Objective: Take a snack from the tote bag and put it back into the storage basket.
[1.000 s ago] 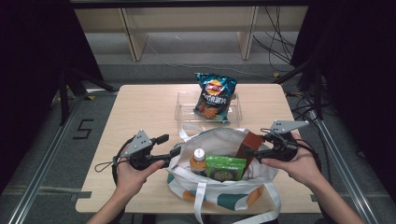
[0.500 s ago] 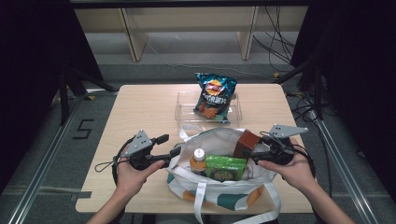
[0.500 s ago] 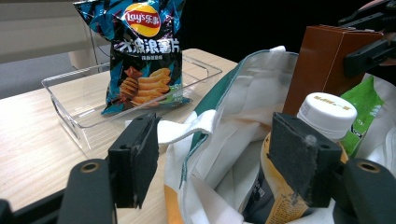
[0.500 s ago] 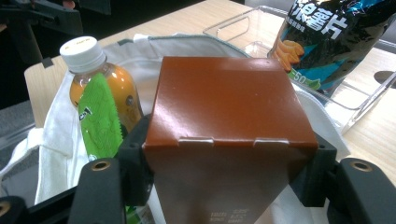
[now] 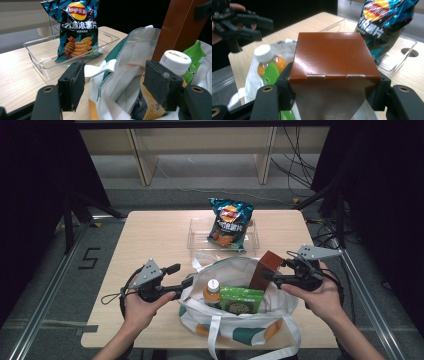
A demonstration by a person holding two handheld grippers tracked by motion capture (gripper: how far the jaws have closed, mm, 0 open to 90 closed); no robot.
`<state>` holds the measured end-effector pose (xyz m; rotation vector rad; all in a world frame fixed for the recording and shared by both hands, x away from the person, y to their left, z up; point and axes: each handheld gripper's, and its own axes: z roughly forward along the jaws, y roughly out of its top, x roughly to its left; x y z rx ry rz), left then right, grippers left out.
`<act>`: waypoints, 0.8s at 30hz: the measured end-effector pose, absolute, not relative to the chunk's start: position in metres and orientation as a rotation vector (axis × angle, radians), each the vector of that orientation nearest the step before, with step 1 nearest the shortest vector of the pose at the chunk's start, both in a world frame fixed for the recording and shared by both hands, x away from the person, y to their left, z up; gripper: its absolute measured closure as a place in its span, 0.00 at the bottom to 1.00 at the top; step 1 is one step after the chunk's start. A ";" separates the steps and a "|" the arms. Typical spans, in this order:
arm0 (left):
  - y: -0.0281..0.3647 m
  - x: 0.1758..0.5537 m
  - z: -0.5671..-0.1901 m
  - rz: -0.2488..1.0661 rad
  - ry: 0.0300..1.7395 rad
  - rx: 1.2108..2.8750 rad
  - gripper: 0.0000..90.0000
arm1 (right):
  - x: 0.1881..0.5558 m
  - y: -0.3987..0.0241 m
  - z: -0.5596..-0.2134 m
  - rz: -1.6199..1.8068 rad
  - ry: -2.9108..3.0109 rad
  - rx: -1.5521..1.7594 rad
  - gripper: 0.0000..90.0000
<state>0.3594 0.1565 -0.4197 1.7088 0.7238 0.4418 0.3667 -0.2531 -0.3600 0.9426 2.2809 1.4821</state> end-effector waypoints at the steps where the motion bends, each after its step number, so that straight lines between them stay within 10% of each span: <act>1: 0.156 0.359 -0.420 0.440 0.724 1.709 0.36 | 0.367 -0.253 -0.357 1.503 2.267 0.947 0.43; 24: 0.156 0.359 -0.420 0.441 0.722 1.703 0.36 | 0.374 -0.264 -0.299 1.566 2.142 0.935 0.43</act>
